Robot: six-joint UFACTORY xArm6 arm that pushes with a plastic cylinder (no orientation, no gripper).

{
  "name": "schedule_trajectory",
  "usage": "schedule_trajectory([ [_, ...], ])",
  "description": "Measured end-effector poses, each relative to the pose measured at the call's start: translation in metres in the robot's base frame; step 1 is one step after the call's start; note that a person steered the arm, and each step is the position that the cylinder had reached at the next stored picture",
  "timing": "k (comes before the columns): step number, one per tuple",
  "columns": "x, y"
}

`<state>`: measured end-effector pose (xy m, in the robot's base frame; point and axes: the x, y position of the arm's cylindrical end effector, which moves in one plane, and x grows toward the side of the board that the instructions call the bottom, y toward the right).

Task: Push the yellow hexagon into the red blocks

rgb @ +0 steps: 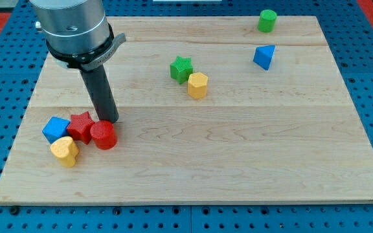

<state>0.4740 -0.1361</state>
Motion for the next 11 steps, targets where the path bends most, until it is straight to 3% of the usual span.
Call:
schedule_trajectory([
  [2,-0.001,-0.005],
  [3,0.013,0.057],
  [4,0.000,0.165],
  [5,-0.077,0.196],
  [6,-0.093,0.160],
  [8,-0.010,0.043],
  [10,0.021,-0.004],
  [11,0.017,0.023],
])
